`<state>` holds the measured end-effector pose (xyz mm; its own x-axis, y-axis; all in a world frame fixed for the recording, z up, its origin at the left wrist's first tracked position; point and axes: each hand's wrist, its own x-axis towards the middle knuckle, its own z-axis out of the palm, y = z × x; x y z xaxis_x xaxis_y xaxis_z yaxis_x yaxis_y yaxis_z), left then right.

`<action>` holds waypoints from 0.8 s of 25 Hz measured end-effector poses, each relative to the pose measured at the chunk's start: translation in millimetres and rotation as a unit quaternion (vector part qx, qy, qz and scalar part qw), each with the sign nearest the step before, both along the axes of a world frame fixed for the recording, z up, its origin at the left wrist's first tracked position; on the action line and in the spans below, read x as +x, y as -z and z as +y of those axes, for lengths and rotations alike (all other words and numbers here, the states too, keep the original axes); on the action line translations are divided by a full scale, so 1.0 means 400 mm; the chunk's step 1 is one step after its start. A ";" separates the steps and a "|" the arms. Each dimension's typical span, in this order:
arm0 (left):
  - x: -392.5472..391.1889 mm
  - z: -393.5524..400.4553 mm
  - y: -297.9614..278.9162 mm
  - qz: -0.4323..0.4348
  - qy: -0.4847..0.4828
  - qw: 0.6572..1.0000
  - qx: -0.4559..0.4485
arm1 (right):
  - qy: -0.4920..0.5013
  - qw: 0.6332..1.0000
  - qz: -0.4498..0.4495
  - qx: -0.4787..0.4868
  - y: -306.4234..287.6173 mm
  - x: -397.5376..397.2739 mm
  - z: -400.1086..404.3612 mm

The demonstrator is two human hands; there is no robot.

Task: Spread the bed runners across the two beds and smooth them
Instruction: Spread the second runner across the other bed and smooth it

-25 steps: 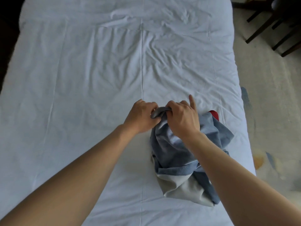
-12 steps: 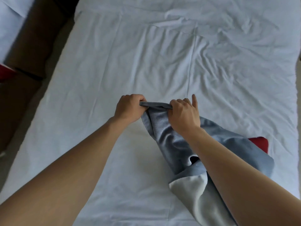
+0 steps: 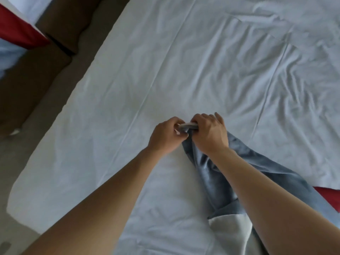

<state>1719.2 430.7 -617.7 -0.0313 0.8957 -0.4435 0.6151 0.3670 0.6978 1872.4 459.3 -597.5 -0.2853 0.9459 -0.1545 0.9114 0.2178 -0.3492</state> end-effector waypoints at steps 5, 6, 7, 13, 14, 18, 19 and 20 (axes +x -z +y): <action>0.142 -0.066 0.045 -0.032 0.062 0.997 -0.018 | 0.108 0.993 0.036 -0.014 -0.048 0.142 0.036; 0.182 -0.068 0.045 -0.046 0.060 0.997 -0.022 | 0.139 0.989 0.049 -0.020 -0.062 0.166 0.043; 0.220 -0.071 0.046 -0.065 0.055 0.996 -0.031 | 0.169 0.984 0.058 -0.026 -0.073 0.194 0.046; 0.319 -0.111 0.038 -0.032 0.051 0.998 -0.031 | 0.115 0.990 -0.078 0.034 -0.106 0.333 -0.003; 0.308 -0.117 0.033 -0.010 0.046 0.999 -0.021 | 0.073 0.990 -0.106 0.056 -0.100 0.332 -0.018; 0.219 -0.121 -0.004 0.066 0.063 0.996 0.016 | -0.179 0.945 -0.244 0.126 -0.116 0.213 -0.058; 0.189 -0.118 -0.017 0.086 0.063 0.994 0.026 | -0.246 0.920 -0.275 0.129 -0.120 0.168 -0.067; 0.154 -0.112 -0.033 0.103 0.066 0.992 0.034 | -0.296 0.899 -0.301 0.116 -0.124 0.130 -0.071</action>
